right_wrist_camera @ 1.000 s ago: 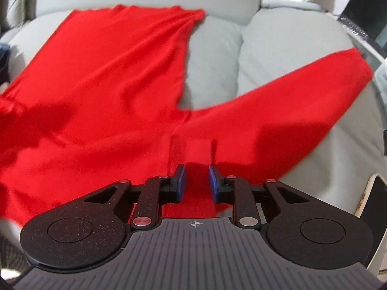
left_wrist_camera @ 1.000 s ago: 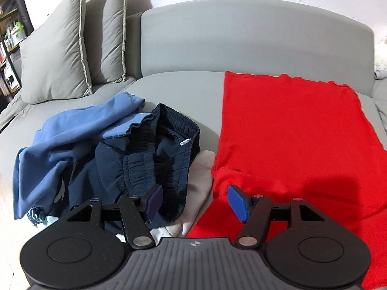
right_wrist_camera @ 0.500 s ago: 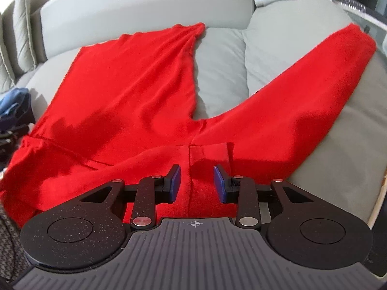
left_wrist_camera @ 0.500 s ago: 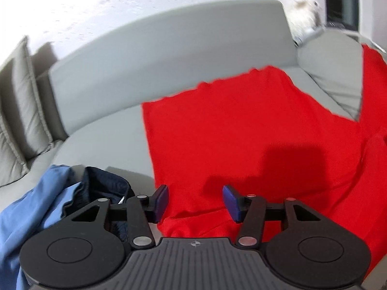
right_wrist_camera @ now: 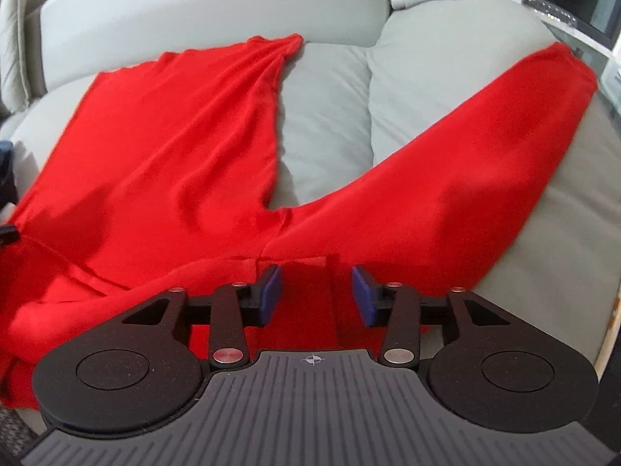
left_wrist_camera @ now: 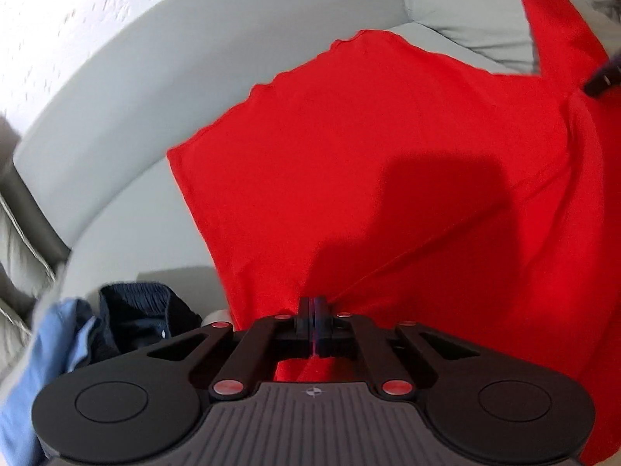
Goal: Fold clothes
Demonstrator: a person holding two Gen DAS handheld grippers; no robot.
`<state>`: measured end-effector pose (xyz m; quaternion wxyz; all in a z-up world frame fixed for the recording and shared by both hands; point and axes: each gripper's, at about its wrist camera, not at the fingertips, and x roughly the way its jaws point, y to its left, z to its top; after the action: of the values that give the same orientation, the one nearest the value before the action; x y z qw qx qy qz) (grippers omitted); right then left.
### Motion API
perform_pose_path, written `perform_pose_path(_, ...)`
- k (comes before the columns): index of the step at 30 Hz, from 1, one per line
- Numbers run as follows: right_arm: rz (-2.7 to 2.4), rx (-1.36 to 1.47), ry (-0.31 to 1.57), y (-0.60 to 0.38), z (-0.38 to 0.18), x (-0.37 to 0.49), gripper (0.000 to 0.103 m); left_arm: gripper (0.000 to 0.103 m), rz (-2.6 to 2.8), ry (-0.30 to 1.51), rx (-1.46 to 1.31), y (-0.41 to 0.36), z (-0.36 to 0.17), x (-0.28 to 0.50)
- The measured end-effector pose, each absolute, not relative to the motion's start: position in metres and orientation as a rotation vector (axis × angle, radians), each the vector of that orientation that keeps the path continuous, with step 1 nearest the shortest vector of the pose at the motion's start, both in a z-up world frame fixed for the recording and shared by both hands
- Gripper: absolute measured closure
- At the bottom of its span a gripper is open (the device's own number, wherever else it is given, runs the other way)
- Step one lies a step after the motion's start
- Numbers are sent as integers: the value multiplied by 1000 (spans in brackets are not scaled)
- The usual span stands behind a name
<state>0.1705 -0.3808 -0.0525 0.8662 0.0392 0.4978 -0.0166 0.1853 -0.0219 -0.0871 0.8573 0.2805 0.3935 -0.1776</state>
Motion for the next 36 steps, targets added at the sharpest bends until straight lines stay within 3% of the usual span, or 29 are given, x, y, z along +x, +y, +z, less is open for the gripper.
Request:
perform_pose_path(1,-26,96,1052,-382,-55,173,56,103,-357,822,575,-21,-86,186)
perform_pose_path(2,-11,120,1057,-384,-56,174,71,103,-341,817,561,-20,-86,187)
perform_pose_path(3,3,143,1063,-386,-57,175,96,103,-325,813,548,-19,-85,188)
perform_pose_path(13,-49,27,886,-377,-31,157,97,103,-11,758,371,3,-78,202)
perform_pose_path(16,-57,37,947,-377,-41,166,92,102,9,806,361,5,-86,210)
perform_pose_path(18,-64,35,1012,-375,-51,173,67,97,31,807,390,3,-88,210)
perform_pose_path(20,-77,33,1018,-375,-48,172,52,91,51,806,377,5,-85,208)
perform_pose_path(24,-92,39,986,-376,-32,163,48,74,74,777,331,12,-57,193)
perform_pose_path(26,-75,55,953,-373,-18,153,48,70,84,763,318,13,-46,181)
perform_pose_path(29,13,120,945,-360,-10,139,49,72,24,845,270,9,-38,152)
perform_pose_path(31,117,161,974,-345,-14,132,62,76,-20,872,285,1,-42,137)
perform_pose_path(32,155,167,997,-338,-18,131,76,77,-31,880,305,-5,-46,129)
perform_pose_path(33,172,161,1013,-334,-22,131,83,79,-34,887,323,-9,-51,124)
perform_pose_path(36,207,106,1120,-317,-41,133,84,86,-42,997,325,-11,-68,123)
